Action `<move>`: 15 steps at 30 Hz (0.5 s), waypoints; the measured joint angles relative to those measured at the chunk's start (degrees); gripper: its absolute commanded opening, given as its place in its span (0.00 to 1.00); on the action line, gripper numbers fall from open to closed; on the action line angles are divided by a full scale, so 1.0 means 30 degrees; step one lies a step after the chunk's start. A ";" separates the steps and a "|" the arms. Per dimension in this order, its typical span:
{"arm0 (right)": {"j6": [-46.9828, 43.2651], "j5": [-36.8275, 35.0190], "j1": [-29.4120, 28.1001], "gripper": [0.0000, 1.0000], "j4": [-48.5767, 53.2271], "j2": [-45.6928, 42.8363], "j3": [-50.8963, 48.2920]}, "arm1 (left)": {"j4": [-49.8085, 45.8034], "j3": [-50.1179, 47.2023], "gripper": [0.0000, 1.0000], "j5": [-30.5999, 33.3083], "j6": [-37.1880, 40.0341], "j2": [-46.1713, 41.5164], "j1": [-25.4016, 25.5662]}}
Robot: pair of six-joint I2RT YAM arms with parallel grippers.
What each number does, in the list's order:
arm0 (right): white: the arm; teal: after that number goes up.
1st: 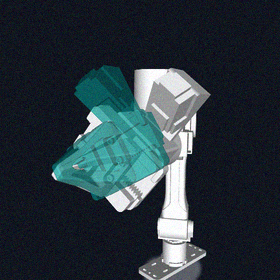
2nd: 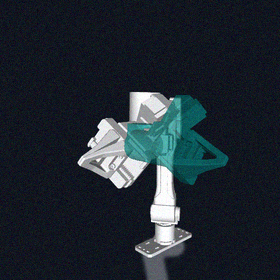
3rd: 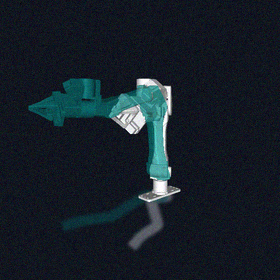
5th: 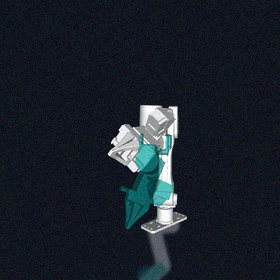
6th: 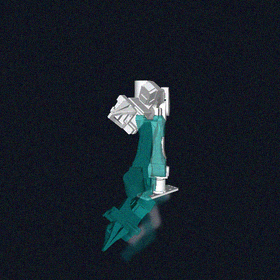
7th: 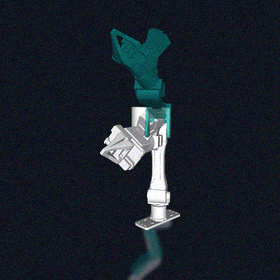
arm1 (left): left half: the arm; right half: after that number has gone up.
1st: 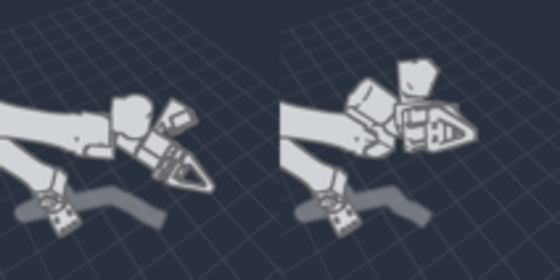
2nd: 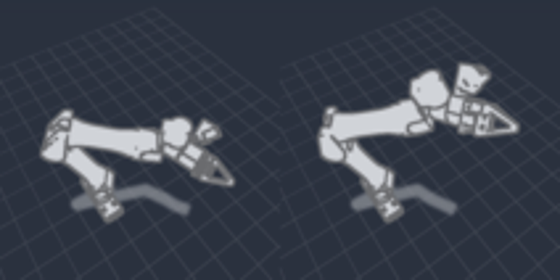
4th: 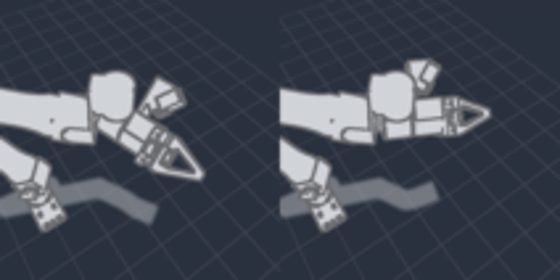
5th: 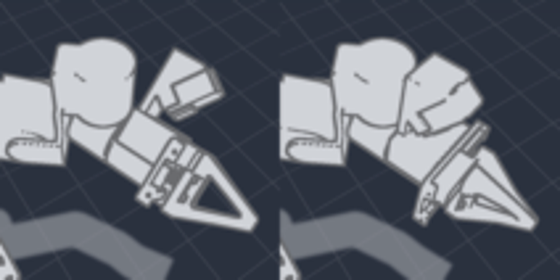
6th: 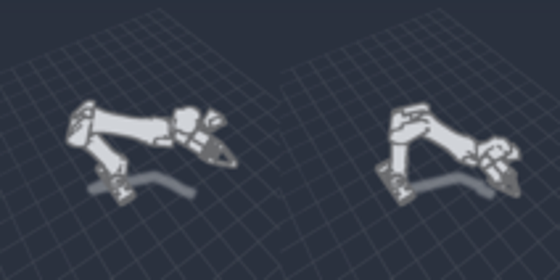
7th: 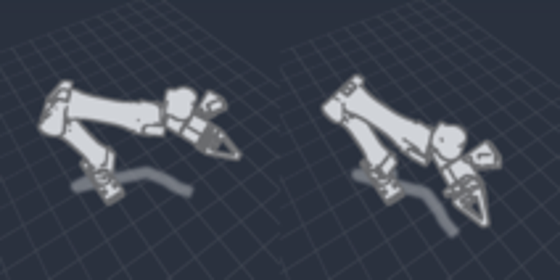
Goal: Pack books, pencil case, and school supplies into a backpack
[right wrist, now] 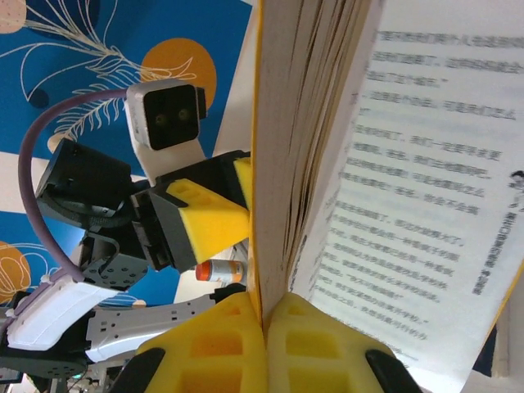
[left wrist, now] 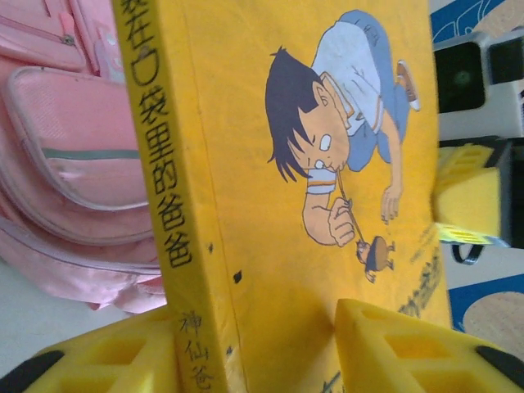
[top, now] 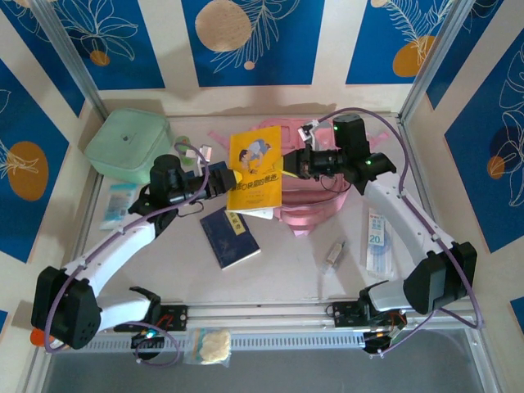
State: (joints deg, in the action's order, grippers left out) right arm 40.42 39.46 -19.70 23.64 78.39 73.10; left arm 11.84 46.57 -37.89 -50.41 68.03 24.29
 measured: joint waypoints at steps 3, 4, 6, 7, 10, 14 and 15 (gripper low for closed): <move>-0.0146 0.0175 0.0270 0.00 -0.0015 0.0015 -0.0284 | 0.0306 0.0000 0.33 0.0036 -0.0211 0.0138 0.0131; -0.0211 0.0219 0.0306 0.00 -0.0007 0.0051 -0.0291 | 0.0379 0.0000 0.30 0.0080 -0.0270 0.0211 0.0189; -0.0401 0.0226 0.0372 0.00 0.0000 0.0124 -0.0291 | 0.0466 0.0029 0.25 0.0146 -0.0342 0.0335 0.0291; -0.0503 0.0248 0.0423 0.00 0.0000 0.0160 -0.0291 | 0.0561 0.0036 0.21 0.0160 -0.0430 0.0393 0.0328; -0.0721 0.0277 0.0546 0.06 0.0066 0.0233 -0.0372 | 0.0918 0.0117 0.10 0.0204 -0.0729 0.0554 0.0372; -0.0984 0.0051 0.0801 0.23 0.0109 0.0233 -0.0685 | 0.1399 0.0284 0.00 0.0189 -0.1013 0.0860 0.0459; -0.1020 -0.0015 0.0838 0.30 0.0124 0.0226 -0.0809 | 0.1588 0.0284 0.00 0.0146 -0.1115 0.0969 0.0510</move>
State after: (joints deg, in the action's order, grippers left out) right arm 37.36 39.42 -17.19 24.01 79.07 70.67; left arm 16.60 47.42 -37.45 -53.76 70.94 25.82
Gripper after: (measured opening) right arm 0.194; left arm 0.132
